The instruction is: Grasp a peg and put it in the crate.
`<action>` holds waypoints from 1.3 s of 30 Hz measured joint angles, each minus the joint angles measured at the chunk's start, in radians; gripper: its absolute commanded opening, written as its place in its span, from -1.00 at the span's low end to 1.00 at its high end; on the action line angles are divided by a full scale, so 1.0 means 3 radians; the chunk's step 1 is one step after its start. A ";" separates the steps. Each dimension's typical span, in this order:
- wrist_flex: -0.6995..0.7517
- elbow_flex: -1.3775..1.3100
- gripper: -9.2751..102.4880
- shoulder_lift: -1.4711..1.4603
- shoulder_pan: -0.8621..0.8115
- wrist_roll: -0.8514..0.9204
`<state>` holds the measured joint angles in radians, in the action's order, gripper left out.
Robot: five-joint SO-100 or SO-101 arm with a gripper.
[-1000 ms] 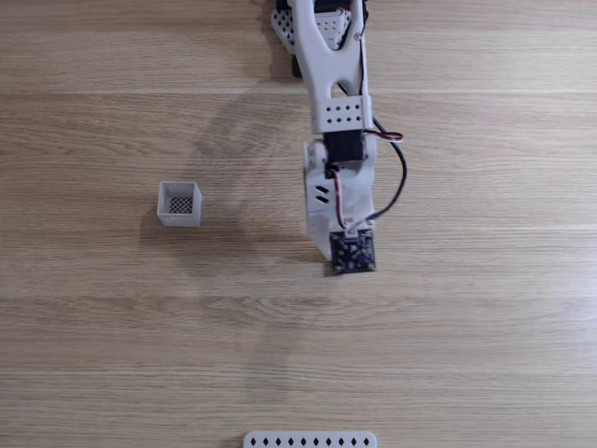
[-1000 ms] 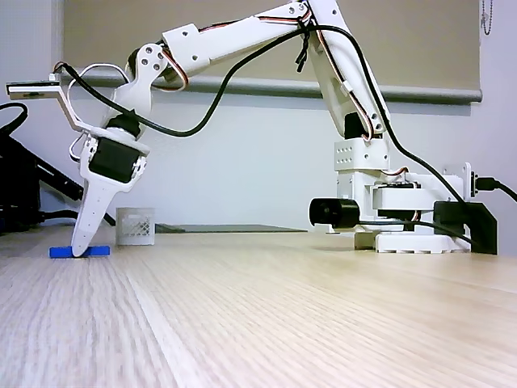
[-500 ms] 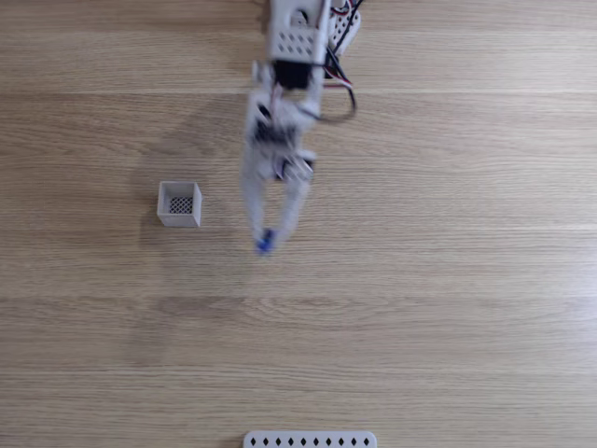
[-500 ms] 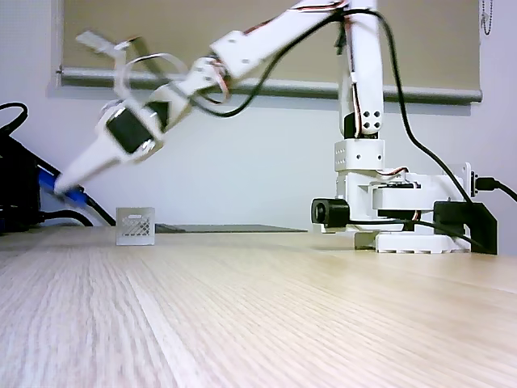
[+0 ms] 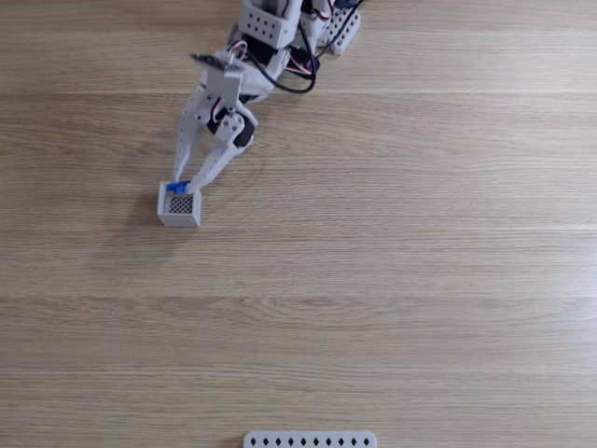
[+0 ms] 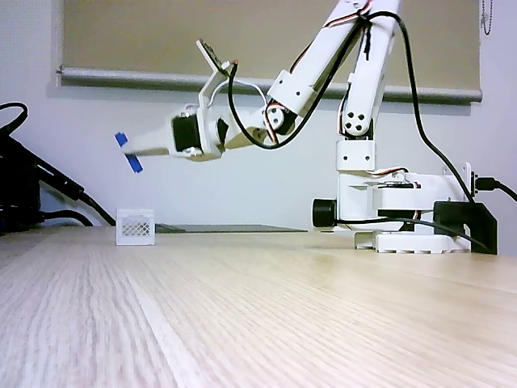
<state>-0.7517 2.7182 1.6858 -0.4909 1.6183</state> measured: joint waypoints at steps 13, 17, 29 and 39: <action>-0.0041 -0.0568 -0.80 -0.0798 -0.0245 0.0000; -0.0041 -0.0568 -0.61 -0.0803 -0.0245 0.0000; 0.0199 -0.0568 -0.83 -0.0711 -0.0245 -0.0583; 0.2367 -0.0568 -0.85 0.0798 0.0409 -0.2240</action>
<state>-0.0414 2.5479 1.9251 -0.3682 0.9465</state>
